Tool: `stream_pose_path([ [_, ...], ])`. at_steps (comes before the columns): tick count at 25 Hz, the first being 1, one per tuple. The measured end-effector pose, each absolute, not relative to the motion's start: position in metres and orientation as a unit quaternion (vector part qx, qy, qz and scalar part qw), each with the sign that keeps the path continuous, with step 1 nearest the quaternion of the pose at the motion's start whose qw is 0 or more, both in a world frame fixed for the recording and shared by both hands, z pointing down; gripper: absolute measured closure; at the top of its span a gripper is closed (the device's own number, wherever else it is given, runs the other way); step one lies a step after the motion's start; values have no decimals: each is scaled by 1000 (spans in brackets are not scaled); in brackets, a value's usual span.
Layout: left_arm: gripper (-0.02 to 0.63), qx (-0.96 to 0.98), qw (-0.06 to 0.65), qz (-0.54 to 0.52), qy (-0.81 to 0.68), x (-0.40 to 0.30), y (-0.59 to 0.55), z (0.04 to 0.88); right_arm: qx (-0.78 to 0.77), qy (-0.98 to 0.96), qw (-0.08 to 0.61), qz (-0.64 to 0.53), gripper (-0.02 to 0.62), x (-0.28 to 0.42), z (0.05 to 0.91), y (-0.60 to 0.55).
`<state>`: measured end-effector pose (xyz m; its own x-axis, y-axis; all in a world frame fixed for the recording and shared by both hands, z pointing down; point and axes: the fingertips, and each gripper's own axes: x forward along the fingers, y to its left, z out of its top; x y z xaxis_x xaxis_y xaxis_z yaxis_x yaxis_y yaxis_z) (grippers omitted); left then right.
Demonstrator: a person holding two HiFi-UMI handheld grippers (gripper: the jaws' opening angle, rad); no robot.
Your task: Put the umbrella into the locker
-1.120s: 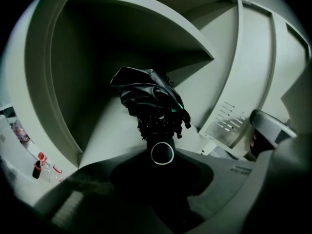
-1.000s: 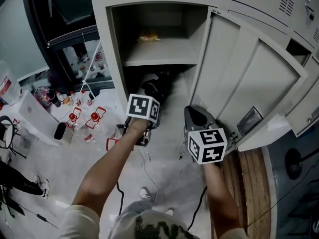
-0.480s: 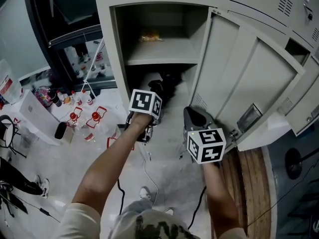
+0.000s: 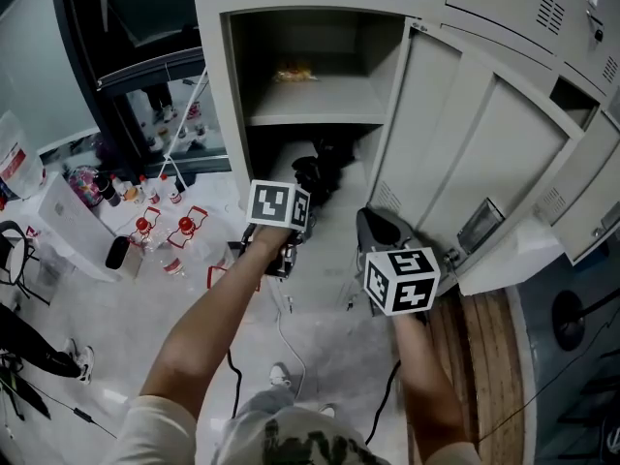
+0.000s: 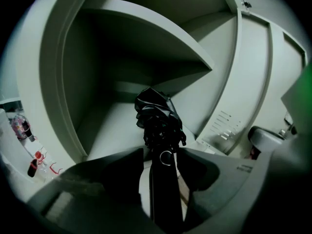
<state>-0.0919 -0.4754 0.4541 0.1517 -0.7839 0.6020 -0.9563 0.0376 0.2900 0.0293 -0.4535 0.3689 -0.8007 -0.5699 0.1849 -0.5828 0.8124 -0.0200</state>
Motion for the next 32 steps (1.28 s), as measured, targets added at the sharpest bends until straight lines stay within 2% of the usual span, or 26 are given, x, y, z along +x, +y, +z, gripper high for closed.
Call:
stream_pose_path([
  [2,344,685,330,115,-639,-92,-474,450,302,-949,86,39,597,29,369,-452],
  [4,328,689,321,105,-641,-92,-471,444,300,-949,86,43,597,29,370,-450],
  [20,328,677,214,30,-703,-118,-379,387,241,-964,87,70,572,14,379,-397],
  [32,329,705,141,49,-693,-155,-333,390,268,-953,73,118,462,-39,404,-369],
])
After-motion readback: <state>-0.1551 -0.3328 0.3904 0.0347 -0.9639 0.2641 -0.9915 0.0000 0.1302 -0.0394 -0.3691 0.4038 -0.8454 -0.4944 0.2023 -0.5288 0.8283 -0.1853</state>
